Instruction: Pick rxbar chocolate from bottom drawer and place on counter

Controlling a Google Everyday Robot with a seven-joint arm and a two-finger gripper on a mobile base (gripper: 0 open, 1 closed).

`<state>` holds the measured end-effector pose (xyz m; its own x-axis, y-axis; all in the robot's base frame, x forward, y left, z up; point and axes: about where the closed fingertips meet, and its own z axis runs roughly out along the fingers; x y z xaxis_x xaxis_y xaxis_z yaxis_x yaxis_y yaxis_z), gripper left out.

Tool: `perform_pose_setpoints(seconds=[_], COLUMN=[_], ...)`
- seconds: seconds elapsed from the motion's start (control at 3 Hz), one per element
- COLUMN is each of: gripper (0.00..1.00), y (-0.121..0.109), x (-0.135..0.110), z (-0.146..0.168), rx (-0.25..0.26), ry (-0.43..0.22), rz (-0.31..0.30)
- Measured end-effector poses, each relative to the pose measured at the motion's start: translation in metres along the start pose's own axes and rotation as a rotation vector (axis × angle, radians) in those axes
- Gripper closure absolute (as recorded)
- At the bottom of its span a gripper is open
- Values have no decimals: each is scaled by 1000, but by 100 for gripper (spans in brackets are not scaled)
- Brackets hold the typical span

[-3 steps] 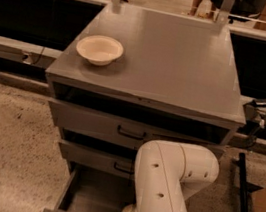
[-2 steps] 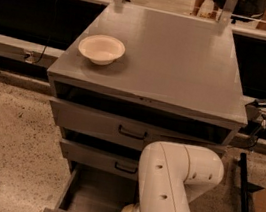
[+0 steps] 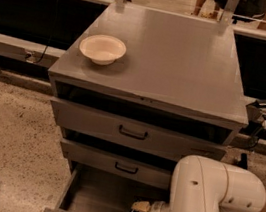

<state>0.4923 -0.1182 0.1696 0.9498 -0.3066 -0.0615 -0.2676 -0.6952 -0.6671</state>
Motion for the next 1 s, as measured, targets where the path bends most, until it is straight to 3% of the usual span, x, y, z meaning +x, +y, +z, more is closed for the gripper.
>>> perform_pose_setpoints(seconds=[0.33, 0.67, 1.0], gripper=[100, 100, 100], y=[-35, -94, -140], x=[-12, -43, -80], z=[-35, -82, -121], rx=[198, 439, 582], ry=[-19, -44, -47], rz=[-55, -139, -243])
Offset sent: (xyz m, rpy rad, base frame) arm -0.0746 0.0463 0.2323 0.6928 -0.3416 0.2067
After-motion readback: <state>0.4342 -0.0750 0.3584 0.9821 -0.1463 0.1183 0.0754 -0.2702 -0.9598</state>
